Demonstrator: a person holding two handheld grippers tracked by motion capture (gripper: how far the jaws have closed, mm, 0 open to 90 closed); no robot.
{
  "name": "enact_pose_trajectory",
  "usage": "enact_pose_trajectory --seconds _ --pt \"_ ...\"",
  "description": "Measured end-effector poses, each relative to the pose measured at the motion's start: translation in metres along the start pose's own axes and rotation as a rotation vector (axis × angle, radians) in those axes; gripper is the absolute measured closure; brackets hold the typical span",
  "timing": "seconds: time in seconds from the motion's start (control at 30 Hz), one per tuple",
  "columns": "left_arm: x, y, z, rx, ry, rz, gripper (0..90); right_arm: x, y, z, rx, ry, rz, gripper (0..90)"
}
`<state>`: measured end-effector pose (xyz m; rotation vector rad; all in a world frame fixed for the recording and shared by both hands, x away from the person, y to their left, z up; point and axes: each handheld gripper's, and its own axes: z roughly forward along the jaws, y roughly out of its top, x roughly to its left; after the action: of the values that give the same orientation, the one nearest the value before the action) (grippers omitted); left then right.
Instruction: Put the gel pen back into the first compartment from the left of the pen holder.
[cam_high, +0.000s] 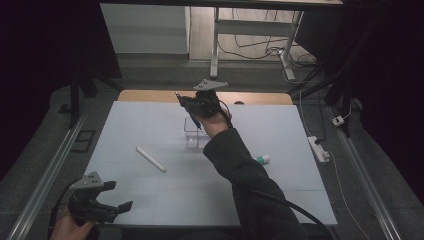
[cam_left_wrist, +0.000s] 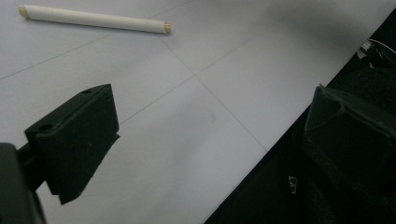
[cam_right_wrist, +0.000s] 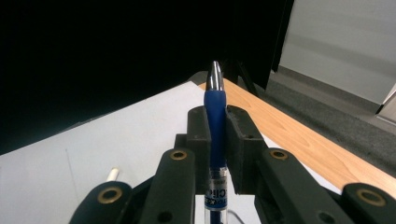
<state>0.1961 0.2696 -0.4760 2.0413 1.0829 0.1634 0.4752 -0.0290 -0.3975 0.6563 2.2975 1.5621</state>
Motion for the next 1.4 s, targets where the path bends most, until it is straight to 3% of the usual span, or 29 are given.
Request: enact_pose_trajectory --seconds 0.5,0.63,0.93,1.1,1.4 --pt "0.000 0.000 0.000 0.000 -0.002 0.008 3.1 0.007 -0.010 0.028 -0.002 -0.019 -0.036 80.2" --pt "0.000 0.000 0.000 0.001 -0.002 0.009 3.1 0.006 -0.017 0.029 0.021 -0.028 -0.043 80.0" --pt "-0.001 0.000 0.000 0.002 -0.002 0.010 3.1 0.001 -0.028 0.025 0.062 -0.022 -0.002 79.3" --pt "-0.001 0.000 0.000 0.004 -0.002 0.011 3.1 0.001 -0.033 0.021 0.098 -0.039 -0.035 78.7" --pt "-0.001 0.001 0.001 0.006 -0.002 0.011 3.1 0.004 -0.032 0.010 0.110 -0.047 -0.058 60.4"
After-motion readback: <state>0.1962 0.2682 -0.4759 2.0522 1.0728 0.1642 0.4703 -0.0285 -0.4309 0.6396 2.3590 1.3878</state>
